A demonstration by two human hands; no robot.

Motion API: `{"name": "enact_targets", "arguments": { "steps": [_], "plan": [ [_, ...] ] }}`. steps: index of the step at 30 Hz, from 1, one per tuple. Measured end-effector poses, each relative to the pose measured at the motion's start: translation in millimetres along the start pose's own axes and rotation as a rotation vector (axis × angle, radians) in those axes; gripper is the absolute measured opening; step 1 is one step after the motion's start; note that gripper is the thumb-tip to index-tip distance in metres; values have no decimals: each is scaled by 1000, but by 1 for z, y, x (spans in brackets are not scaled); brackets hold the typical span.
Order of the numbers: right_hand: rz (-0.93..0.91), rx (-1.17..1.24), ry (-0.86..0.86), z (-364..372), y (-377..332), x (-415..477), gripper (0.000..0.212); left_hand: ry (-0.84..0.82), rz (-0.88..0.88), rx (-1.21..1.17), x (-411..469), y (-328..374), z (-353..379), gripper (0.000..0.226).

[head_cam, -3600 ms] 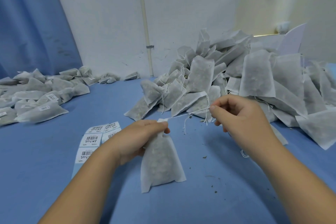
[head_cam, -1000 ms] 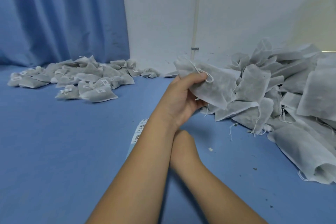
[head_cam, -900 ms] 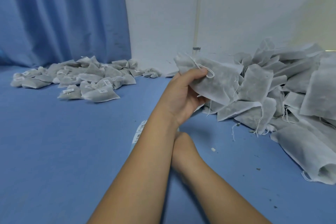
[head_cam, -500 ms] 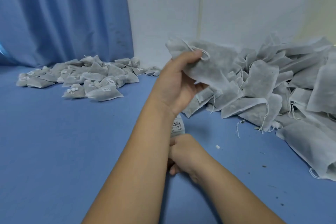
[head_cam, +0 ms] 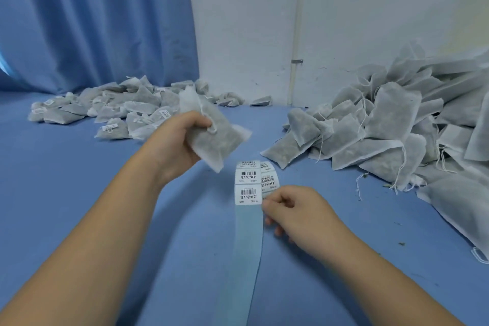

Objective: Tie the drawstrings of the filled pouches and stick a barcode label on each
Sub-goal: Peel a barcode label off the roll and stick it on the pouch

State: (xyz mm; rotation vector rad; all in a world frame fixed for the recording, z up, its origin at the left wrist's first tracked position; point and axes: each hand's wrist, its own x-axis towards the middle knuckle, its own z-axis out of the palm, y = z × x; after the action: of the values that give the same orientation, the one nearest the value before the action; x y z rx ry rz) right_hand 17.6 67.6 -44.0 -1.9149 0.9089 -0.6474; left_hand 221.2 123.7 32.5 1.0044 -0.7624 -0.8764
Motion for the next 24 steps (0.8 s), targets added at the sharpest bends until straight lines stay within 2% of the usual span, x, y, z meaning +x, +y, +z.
{"name": "enact_targets", "arguments": {
  "steps": [2,5,8,10,15,19,24],
  "plan": [
    [9,19,48,-7,1,4,23,3,-119,-3,-2,-8,-17,22],
    [31,60,109,-13,0,8,25,-137,-299,15,-8,-20,-33,34],
    [65,-12,43,-7,-2,6,42,-248,-429,99,-10,-28,-41,43],
    [30,-66,-5,4,-2,3,49,-275,-437,118,-9,-30,-44,42],
    [5,91,91,7,-5,7,30,-351,-419,152,-15,-27,-48,40],
    [10,94,146,-4,-5,12,29,-474,-438,265,-23,-26,-45,48],
    [19,65,116,-9,-5,18,28,-547,-474,311,-28,-27,-37,55]
  ]
}}
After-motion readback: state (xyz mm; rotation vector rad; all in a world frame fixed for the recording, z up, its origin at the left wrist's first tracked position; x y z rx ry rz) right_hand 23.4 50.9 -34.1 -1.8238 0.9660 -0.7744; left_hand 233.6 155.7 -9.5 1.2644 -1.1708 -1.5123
